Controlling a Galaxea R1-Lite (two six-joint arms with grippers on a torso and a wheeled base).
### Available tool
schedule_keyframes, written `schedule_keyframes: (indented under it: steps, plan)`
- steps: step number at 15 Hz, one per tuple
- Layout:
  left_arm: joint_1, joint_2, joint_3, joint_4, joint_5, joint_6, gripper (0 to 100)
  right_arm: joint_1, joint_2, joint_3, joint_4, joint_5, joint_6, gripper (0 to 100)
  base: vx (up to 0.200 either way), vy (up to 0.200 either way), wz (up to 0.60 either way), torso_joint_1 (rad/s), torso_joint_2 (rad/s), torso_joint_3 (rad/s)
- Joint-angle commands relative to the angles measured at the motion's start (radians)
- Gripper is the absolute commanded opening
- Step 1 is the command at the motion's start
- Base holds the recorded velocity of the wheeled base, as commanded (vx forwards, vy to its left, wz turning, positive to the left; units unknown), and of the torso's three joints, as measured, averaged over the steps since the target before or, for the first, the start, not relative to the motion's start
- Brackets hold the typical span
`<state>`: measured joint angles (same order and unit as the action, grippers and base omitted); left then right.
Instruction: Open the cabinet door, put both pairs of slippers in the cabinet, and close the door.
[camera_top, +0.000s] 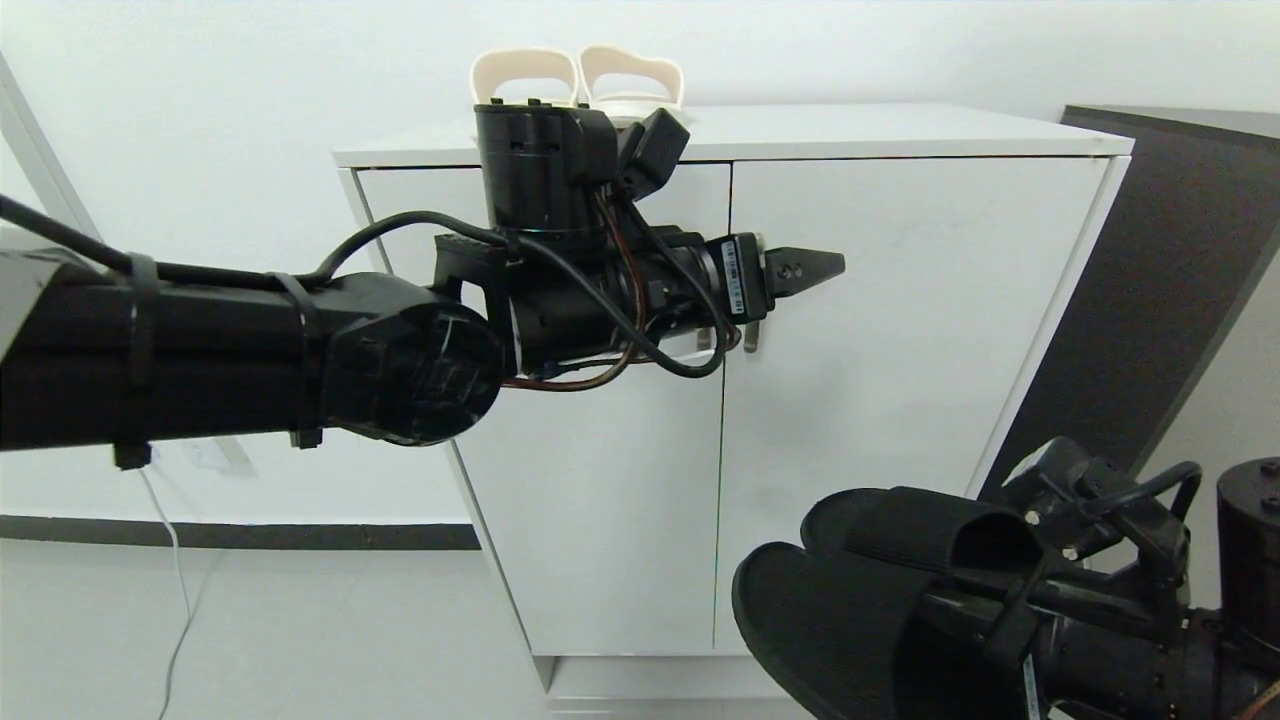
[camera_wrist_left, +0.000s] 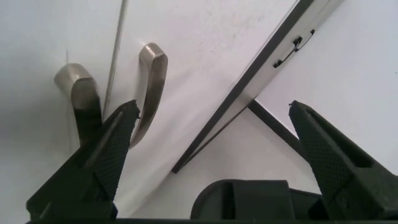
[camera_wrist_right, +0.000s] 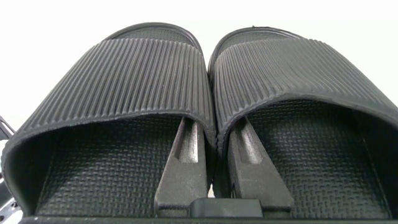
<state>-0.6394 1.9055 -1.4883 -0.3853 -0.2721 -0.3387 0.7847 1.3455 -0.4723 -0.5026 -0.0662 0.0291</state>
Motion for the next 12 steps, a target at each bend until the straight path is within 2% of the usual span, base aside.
schedule_keyframes:
  steps: [1,5,6,8,12]
  plan:
    - [0.003,0.024,-0.018,0.006,0.005,0.000,100,-0.001,0.004,0.000,0.001,0.000,0.000,0,0.000,0.000,0.00,0.000,0.00,0.000]
    - [0.003,0.052,-0.069,0.036,0.004,-0.002,100,-0.001,0.015,0.004,-0.002,0.002,0.000,0,0.000,0.000,0.00,0.000,0.00,0.000]
    - [0.003,0.047,-0.063,0.034,0.004,-0.002,0,-0.001,0.017,0.006,-0.002,0.003,0.000,0,0.000,0.000,0.00,0.000,0.00,0.000]
    - [0.003,0.036,-0.056,0.036,0.004,-0.002,0,-0.001,0.020,0.014,-0.002,0.005,-0.002,0,0.000,0.000,0.00,0.000,0.00,0.000]
    - [-0.003,-0.031,0.019,0.029,0.002,0.000,0,0.001,0.018,0.020,-0.002,0.005,-0.008,0,0.000,0.000,0.00,0.000,0.00,0.000]
